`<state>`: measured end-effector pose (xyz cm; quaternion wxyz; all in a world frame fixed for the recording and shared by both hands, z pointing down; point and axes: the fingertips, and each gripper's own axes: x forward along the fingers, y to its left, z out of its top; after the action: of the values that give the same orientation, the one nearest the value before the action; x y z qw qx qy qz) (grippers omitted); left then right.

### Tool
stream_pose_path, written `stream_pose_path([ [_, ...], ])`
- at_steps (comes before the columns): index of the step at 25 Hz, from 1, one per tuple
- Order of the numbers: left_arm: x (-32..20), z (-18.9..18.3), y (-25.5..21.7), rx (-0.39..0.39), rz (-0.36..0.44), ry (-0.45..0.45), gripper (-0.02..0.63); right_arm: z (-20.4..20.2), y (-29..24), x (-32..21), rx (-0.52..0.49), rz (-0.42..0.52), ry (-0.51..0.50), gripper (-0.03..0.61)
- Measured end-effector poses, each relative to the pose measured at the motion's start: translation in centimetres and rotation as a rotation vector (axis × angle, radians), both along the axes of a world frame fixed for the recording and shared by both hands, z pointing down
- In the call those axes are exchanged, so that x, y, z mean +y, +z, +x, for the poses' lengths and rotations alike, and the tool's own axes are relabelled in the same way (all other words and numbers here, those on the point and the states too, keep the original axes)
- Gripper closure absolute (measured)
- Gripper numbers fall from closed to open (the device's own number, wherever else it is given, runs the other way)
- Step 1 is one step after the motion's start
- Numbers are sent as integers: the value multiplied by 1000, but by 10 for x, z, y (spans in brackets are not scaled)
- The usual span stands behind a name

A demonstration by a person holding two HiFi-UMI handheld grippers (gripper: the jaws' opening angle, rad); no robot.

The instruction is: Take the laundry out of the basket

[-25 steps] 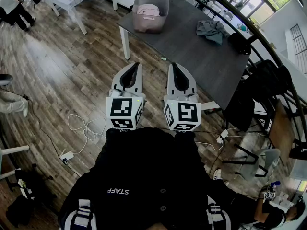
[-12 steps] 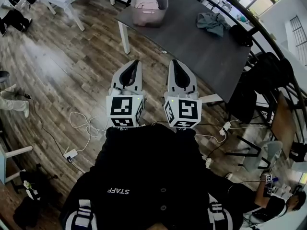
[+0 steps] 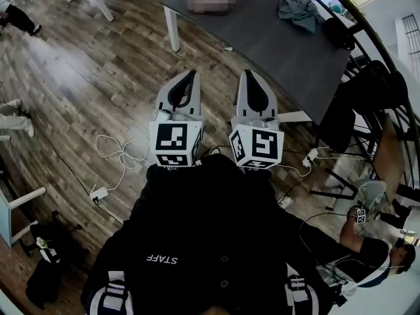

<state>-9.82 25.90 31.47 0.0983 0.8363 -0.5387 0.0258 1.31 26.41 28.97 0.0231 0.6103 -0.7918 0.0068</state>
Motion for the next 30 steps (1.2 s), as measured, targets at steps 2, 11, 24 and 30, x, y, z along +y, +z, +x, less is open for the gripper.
stream_pose_path([
  [2,1,-4,9,-2,-15,8,614,-3,7,1,1,-14,9,565],
  [11,1,-29,27,8,-60,23,614,-26,22,1,15,-46,26,565],
  [24,-11,-62,36,23,-79,-23,614,-21,26,-12,17,-48,65,565],
  [30,-29,-59,43,17,-87,-38,614,-13,36,-32,11,-52,61,565],
])
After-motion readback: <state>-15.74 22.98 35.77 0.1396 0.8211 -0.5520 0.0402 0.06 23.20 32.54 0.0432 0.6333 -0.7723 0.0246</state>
